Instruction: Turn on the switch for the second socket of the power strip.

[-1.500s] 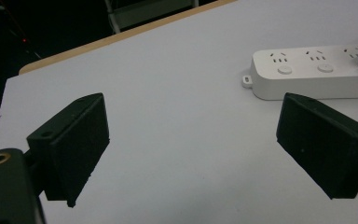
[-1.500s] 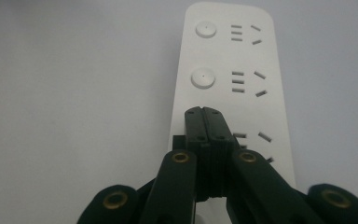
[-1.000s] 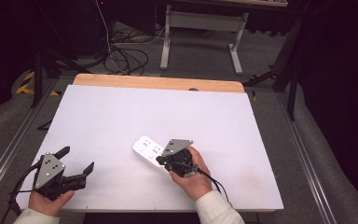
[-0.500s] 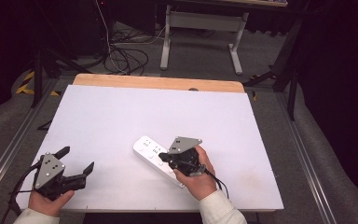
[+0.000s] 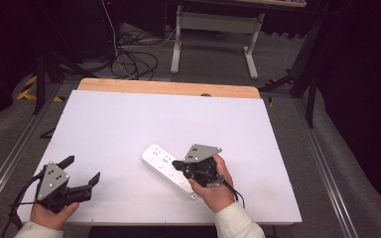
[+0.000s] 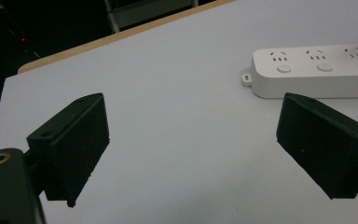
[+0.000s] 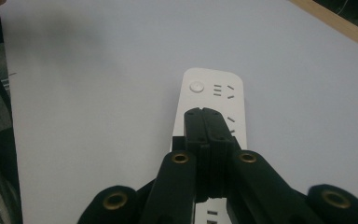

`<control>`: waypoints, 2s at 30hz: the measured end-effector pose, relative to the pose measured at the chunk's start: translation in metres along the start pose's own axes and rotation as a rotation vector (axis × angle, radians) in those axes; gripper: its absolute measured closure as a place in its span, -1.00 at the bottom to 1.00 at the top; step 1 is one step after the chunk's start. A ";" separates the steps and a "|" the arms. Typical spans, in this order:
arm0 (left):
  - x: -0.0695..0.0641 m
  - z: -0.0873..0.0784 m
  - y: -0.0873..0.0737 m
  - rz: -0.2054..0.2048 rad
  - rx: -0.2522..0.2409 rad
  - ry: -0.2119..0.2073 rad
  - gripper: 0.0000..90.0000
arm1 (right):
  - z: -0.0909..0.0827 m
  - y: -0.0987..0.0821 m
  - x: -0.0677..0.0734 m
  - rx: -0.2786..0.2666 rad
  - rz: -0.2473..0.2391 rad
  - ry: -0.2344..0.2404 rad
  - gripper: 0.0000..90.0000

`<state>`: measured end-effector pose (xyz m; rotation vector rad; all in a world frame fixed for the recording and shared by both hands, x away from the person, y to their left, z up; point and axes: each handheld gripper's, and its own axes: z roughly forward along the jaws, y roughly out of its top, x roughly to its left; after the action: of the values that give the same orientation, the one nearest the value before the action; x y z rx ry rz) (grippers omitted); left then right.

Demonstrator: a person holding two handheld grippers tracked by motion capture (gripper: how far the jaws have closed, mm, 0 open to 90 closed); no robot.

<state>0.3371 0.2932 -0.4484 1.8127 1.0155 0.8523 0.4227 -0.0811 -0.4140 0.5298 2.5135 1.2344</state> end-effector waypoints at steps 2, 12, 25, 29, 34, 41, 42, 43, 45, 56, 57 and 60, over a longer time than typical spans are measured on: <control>0.000 0.000 0.000 -0.004 0.001 -0.002 -0.78 | 0.000 0.000 0.000 -0.002 0.000 0.001 1.00; 0.000 0.000 -0.001 -0.009 -0.001 -0.003 -0.78 | -0.003 0.005 0.002 -0.025 -0.023 0.000 0.14; 0.000 0.000 -0.001 -0.007 0.000 -0.002 -0.78 | -0.027 0.008 -0.005 -0.054 -0.003 -0.044 -0.19; 0.000 0.000 -0.001 -0.006 -0.001 -0.002 -0.78 | -0.036 0.004 -0.010 -0.062 0.018 -0.060 -0.23; 0.000 0.000 -0.001 -0.005 0.000 -0.002 -0.78 | -0.046 -0.002 -0.018 -0.062 0.038 -0.077 -0.29; 0.001 0.000 0.000 -0.004 -0.001 0.001 -0.78 | -0.060 -0.013 -0.031 -0.069 0.072 -0.117 -0.37; 0.001 0.000 -0.001 -0.004 -0.001 0.001 -0.78 | -0.060 -0.013 -0.031 -0.069 0.072 -0.117 -0.37; 0.000 0.000 -0.001 -0.005 0.000 -0.001 -0.78 | -0.064 -0.018 -0.035 -0.073 0.084 -0.122 -0.39; 0.000 0.000 0.000 -0.005 0.000 -0.002 -0.78 | -0.066 -0.020 -0.036 -0.073 0.092 -0.125 -0.40; 0.001 0.000 0.000 -0.013 0.009 -0.009 -0.78 | -0.074 -0.046 -0.054 -0.045 0.129 -0.141 -0.49; 0.000 0.000 0.000 -0.014 0.010 -0.011 -0.78 | -0.075 -0.051 -0.056 -0.046 0.133 -0.142 -0.50; 0.000 0.000 0.000 -0.010 0.009 -0.012 -0.78 | -0.076 -0.056 -0.059 -0.042 0.141 -0.141 -0.51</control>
<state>0.3371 0.2934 -0.4484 1.8171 1.0216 0.8308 0.4327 -0.1913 -0.4085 0.7675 2.3624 1.2483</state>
